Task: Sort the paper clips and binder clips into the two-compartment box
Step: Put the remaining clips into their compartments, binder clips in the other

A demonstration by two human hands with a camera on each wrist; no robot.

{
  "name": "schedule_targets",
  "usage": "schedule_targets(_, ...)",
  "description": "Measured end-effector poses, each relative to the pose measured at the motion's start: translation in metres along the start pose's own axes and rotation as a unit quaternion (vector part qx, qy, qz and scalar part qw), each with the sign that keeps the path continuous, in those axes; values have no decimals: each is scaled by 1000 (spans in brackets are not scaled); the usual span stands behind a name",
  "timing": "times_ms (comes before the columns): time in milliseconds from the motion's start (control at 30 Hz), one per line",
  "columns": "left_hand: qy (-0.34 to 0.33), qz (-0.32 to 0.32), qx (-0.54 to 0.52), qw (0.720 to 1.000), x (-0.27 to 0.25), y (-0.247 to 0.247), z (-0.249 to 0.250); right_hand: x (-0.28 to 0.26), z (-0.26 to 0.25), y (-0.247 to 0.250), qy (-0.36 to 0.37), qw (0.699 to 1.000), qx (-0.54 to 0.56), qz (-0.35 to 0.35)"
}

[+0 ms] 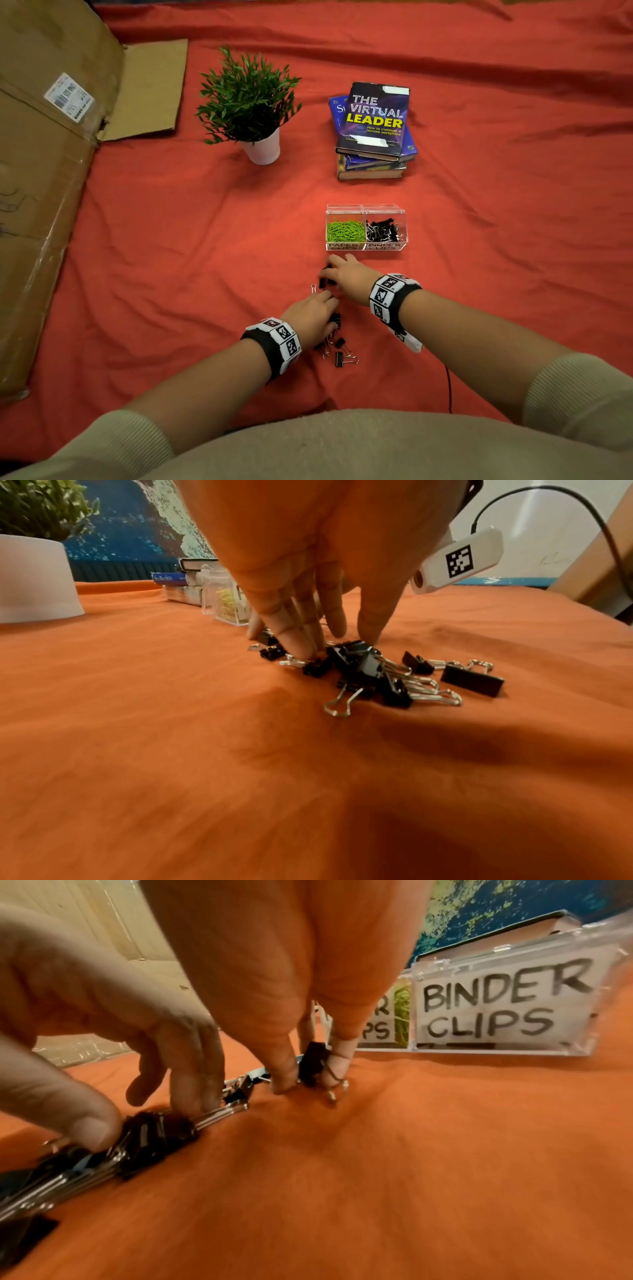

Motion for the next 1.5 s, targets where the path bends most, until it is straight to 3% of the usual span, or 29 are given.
schedule_targets(200,-16,-25,-14,999,4,-1,1,-10,8,-2,-50,981,167,85)
schedule_targets(533,26,0,-85,996,11,-4,0,-44,46,20,-169,926,313,126)
schedule_targets(800,48,6,-131,990,17,2,6,-34,102,78,-239,896,275,253)
schedule_targets(1000,87,83,-200,972,35,34,10,-27,105,66,-209,934,177,232)
schedule_targets(1100,117,135,-234,955,50,58,7,-42,90,62,-182,933,100,294)
schedule_targets(1167,134,167,-253,944,63,74,5,-47,73,46,-130,938,107,302)
schedule_targets(1333,116,195,-236,945,99,102,10,-46,31,-7,-48,984,108,133)
schedule_targets(1500,84,166,-193,963,130,106,29,-52,25,-21,-57,989,76,114)
Point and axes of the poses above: each hand's wrist, its own x-axis towards the middle knuckle, its own y-axis out of the back of the hand, z = x × y, the point moved 3 cm from there along x, towards the middle knuckle, and after that the axes turned 10 degrees about z, right-handed, at the moved point
